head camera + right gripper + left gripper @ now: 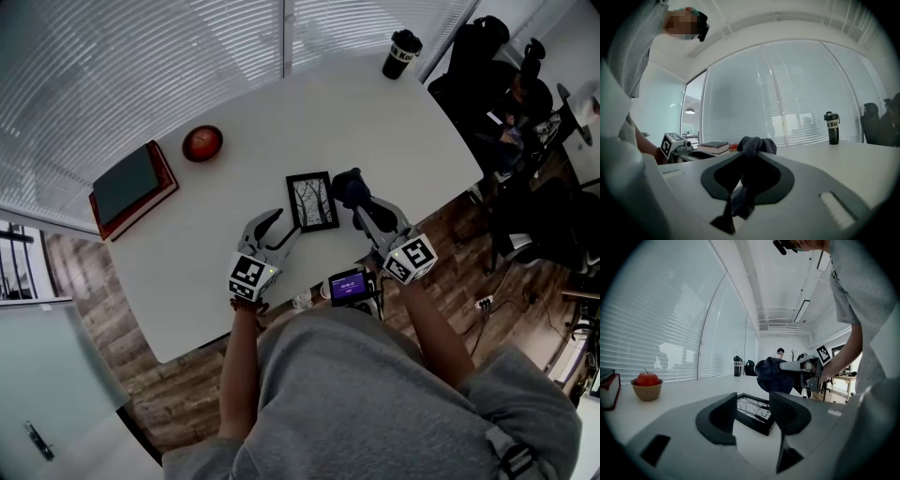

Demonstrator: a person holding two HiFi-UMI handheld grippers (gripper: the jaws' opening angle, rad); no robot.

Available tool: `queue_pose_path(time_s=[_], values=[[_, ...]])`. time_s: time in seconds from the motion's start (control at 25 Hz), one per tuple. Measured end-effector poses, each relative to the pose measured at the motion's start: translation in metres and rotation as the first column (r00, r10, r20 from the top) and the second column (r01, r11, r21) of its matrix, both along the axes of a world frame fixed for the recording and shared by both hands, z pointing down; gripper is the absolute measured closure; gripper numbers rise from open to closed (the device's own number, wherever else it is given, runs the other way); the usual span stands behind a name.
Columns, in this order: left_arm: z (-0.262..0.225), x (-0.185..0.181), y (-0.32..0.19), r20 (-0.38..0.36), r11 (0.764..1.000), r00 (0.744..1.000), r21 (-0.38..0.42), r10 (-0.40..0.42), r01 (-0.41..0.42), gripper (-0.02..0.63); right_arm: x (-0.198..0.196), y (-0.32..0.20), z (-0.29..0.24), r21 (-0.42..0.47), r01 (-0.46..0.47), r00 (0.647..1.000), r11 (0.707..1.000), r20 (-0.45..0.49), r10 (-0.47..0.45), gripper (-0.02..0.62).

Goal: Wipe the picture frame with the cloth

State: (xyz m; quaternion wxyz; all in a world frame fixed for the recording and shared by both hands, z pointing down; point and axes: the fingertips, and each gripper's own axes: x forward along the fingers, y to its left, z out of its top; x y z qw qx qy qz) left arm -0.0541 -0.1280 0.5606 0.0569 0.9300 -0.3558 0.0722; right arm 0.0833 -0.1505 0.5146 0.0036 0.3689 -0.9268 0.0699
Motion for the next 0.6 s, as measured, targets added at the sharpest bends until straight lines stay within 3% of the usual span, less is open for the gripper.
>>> queue_pose_path(time_s=[0.6], values=[[-0.002, 0.000, -0.007, 0.001, 1.000, 1.000, 0.012, -0.009, 0.009, 0.437, 0.008, -0.003, 0.012, -0.036, -0.032, 0.999, 0.999, -0.029, 0.031, 0.530]])
